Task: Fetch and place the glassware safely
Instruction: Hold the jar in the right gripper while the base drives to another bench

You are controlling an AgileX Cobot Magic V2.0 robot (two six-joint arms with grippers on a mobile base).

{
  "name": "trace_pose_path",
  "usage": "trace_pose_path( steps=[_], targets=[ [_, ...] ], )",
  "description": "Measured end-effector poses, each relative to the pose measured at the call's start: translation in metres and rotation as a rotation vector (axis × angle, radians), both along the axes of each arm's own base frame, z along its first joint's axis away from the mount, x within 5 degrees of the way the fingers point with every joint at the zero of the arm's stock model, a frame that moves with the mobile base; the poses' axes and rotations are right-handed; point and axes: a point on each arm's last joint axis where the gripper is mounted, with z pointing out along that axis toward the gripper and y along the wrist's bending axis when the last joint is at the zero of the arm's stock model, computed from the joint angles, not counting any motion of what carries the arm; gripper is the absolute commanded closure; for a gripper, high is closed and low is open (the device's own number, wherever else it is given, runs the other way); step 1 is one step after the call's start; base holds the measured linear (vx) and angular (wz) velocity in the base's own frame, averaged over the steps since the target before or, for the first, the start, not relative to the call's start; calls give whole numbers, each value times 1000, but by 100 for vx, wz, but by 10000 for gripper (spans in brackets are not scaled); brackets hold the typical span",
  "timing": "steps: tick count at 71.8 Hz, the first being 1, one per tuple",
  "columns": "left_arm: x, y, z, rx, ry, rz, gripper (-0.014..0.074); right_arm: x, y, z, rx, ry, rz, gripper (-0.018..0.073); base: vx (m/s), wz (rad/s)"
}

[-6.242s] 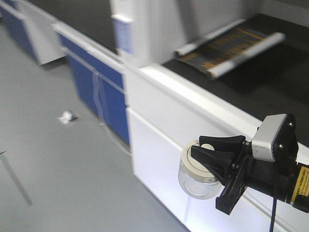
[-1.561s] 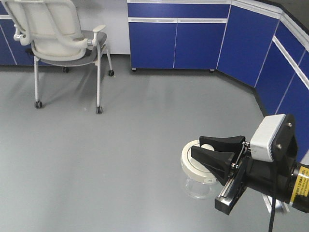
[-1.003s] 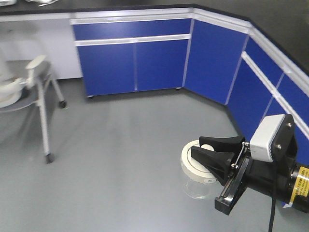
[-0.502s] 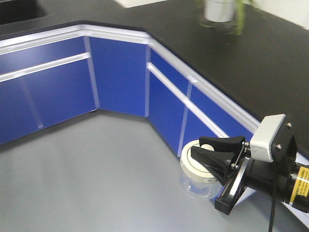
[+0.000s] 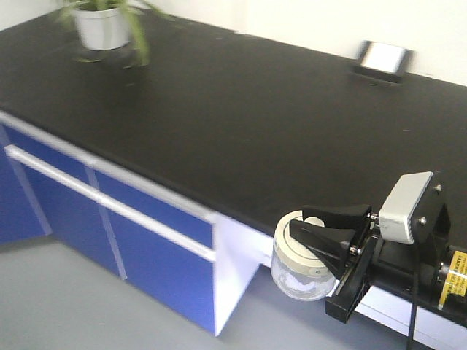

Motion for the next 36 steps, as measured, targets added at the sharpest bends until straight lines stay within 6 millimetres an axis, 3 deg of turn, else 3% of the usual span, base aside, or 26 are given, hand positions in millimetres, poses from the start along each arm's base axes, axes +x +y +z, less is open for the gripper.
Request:
trace_pose_path(
  steps=[17, 36],
  targets=[
    [0, 0, 0, 0, 0, 0, 603, 0, 0, 0, 0, 0, 0, 563, 22, -70],
    [0, 0, 0, 0, 0, 0, 603, 0, 0, 0, 0, 0, 0, 563, 20, -46]
  ],
)
